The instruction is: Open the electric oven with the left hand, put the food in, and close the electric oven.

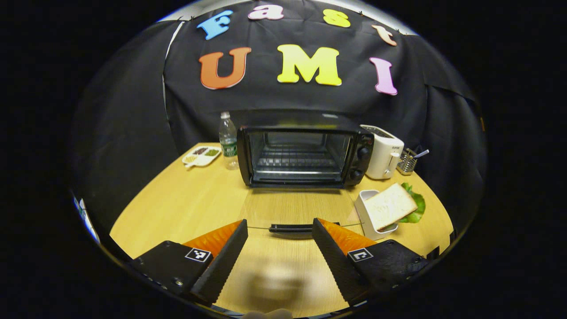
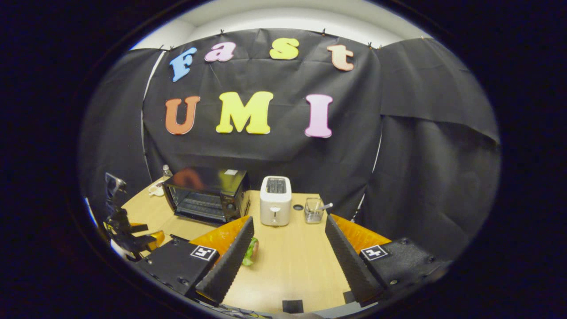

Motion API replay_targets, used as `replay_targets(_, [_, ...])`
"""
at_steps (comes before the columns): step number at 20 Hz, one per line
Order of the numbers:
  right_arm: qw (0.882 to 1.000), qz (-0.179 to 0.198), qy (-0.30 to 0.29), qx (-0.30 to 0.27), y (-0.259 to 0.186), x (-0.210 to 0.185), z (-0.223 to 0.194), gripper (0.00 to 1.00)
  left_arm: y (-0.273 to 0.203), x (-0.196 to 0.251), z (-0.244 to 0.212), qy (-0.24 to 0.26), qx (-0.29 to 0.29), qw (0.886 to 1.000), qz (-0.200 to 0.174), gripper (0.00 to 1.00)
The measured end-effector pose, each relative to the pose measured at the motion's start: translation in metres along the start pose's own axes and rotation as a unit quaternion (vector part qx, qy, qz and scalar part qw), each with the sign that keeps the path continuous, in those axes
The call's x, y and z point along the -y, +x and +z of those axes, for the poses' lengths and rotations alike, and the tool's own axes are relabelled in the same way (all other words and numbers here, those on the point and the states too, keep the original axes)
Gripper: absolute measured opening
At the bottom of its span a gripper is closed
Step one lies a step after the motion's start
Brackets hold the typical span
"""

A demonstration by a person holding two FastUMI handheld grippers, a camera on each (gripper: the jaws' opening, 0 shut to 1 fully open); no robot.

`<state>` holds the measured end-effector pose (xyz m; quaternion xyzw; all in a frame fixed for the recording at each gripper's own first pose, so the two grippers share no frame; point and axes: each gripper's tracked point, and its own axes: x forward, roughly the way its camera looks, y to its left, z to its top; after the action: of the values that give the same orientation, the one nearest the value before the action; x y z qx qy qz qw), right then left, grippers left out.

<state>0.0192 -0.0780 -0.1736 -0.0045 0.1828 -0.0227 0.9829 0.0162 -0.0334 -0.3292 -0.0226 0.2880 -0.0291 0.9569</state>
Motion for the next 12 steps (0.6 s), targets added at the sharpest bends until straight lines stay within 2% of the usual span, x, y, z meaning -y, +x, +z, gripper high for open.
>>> replay_targets(1, [1.0, 0.004, -0.004, -0.011, 0.008, -0.004, -0.014, 0.95, -0.017, -0.003, 0.017, 0.004, 0.021, 1.0, -0.004, 0.96])
replay_targets(3, [0.999, 0.017, -0.007, -0.029, 0.02, -0.016, -0.04, 0.96, -0.048, -0.012, 0.05, 0.01, 0.067, 0.998, -0.007, 0.96])
replay_targets(4, [0.999, 0.029, -0.005, -0.041, 0.027, -0.024, -0.056, 1.0, -0.064, -0.016, 0.065, 0.013, 0.086, 0.996, -0.007, 0.96])
replay_targets(5, [0.998, 0.042, -0.002, -0.054, 0.035, -0.033, -0.07, 1.0, -0.081, -0.019, 0.08, 0.015, 0.107, 0.994, -0.008, 0.96])
replay_targets(6, [0.996, 0.054, 0.003, -0.067, 0.043, -0.041, -0.086, 0.96, -0.099, -0.02, 0.093, 0.017, 0.13, 0.991, -0.008, 0.96])
replay_targets(8, [0.992, 0.081, 0.015, -0.094, 0.06, -0.057, -0.111, 0.96, -0.125, -0.023, 0.117, 0.013, 0.159, 0.987, -0.004, 0.96])
replay_targets(9, [0.99, 0.097, 0.018, -0.104, 0.07, -0.067, -0.121, 1.0, -0.136, -0.021, 0.128, 0.01, 0.173, 0.985, -0.004, 0.96])
replay_targets(11, [0.985, 0.123, 0.027, -0.121, 0.089, -0.082, -0.136, 1.0, -0.155, -0.021, 0.144, 0.007, 0.187, 0.982, 0.006, 0.96])
replay_targets(12, [0.982, 0.133, 0.035, -0.127, 0.098, -0.087, -0.143, 0.96, -0.164, -0.019, 0.151, 0.003, 0.193, 0.981, 0.009, 0.96])
